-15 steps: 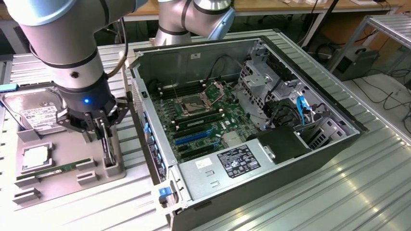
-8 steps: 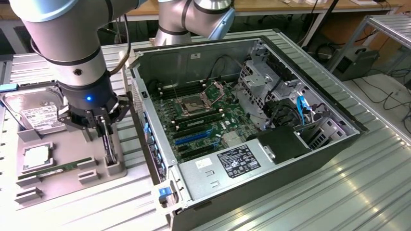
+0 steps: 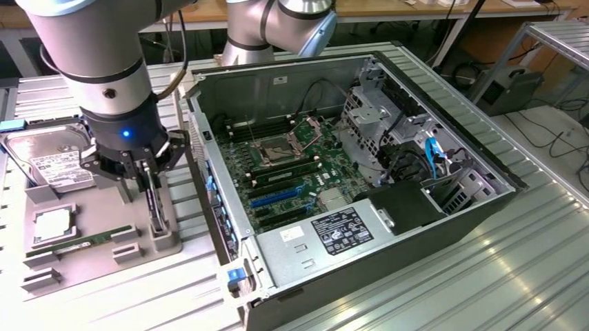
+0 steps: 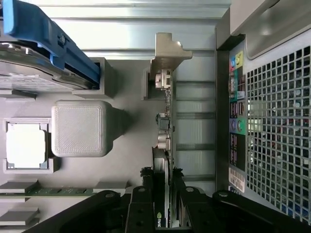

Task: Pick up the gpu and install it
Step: 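Pick up the gpu and move the gpu toward the slot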

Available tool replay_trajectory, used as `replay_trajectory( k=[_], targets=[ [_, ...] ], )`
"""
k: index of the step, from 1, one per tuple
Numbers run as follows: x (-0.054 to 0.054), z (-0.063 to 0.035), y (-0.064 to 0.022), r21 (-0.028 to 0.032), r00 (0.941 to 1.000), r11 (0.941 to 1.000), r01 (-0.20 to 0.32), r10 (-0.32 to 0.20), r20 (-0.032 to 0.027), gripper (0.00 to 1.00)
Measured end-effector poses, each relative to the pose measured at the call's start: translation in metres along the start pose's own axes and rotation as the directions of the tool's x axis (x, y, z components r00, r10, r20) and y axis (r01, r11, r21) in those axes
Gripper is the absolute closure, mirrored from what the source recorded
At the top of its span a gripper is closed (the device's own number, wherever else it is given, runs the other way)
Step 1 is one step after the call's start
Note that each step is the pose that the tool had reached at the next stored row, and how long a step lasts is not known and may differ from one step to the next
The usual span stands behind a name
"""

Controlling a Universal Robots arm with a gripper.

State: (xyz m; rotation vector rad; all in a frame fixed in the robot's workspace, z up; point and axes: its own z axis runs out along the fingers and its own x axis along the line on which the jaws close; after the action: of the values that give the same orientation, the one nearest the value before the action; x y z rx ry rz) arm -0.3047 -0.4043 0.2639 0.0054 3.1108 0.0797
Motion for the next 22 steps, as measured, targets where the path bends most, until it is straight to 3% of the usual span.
replay_trajectory(
  k=[5,10,15,22],
  targets=[
    [-0.001,-0.012,0.0005,-0.0001,1.0,1.0,0.002,-0.002,-0.0044,0.74],
    [-0.002,-0.029,0.0012,-0.0003,0.9999,1.0,0.004,-0.004,-0.0128,0.74],
    [-0.003,-0.0506,0.0014,-0.0002,0.9997,1.0,0.007,-0.007,-0.0247,0.74],
    [-0.007,-0.0856,-0.0052,-0.0004,0.9994,1.0,0.007,-0.008,-0.0343,0.74]
  ],
)
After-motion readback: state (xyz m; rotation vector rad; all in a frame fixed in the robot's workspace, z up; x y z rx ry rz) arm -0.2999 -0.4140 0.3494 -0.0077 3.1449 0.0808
